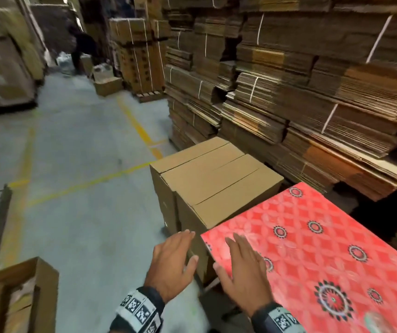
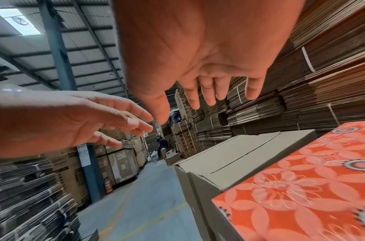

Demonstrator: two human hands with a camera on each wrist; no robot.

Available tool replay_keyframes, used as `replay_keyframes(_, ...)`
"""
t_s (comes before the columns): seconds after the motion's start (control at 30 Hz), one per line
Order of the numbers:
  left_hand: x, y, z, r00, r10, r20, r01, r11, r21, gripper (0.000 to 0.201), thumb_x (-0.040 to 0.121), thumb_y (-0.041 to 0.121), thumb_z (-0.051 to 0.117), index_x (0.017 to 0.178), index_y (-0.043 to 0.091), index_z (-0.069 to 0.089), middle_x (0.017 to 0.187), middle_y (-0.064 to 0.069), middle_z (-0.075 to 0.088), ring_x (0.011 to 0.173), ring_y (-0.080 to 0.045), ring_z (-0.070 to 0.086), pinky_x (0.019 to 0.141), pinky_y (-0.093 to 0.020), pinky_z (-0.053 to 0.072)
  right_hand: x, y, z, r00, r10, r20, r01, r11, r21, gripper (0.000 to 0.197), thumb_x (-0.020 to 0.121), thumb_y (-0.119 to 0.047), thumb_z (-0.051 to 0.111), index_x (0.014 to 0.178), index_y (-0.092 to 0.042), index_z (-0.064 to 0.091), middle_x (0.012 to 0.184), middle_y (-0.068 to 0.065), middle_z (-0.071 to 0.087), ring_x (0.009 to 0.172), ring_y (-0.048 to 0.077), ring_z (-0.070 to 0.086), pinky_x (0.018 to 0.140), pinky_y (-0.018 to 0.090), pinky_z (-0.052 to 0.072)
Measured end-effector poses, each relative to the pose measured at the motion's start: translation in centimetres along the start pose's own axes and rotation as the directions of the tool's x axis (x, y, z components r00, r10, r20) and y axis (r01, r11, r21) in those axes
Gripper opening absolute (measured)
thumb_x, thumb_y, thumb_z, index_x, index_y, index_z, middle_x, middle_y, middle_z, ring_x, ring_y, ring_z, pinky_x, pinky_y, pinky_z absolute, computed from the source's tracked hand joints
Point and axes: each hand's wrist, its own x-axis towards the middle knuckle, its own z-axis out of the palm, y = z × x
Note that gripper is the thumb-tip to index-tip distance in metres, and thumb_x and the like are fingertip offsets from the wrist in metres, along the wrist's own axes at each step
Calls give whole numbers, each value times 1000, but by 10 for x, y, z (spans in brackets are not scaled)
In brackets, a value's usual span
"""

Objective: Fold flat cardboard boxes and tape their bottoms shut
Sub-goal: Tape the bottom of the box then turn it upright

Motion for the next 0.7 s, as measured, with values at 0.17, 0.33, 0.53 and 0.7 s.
replay_keyframes(0.17,80,-43,-10,997,-26,78,21,998,67,75,88,61,20,154,30,35,158,13,37,145,-6,31,116,-37,28,90,-5,10,998,57,8,-57,997,51,73,95,-62,33,159,-30,17,171,-4,5,157,17,3,122,48,16)
replay_keyframes(0.33,150,-92,-22,988,-51,147,31,991,133,59,98,49,39,154,30,32,157,12,36,145,-7,31,117,-37,27,164,-20,14,994,95,46,-97,994,52,71,97,-56,42,158,-28,20,171,0,8,157,21,9,121,51,22)
replay_keyframes(0.53,231,-148,-9,956,-18,291,-25,989,145,60,92,47,38,148,26,40,149,8,44,139,-14,39,109,-40,33,232,-26,40,956,282,80,-288,955,76,77,97,-51,46,161,-21,14,170,5,7,156,24,10,120,47,28)
replay_keyframes(0.7,304,-184,31,846,88,526,-218,957,191,69,99,44,50,158,21,22,168,-4,14,152,-22,20,120,-50,24,269,-30,82,801,588,113,-594,804,23,92,94,-51,51,162,-18,-1,169,14,3,156,34,4,123,54,21)
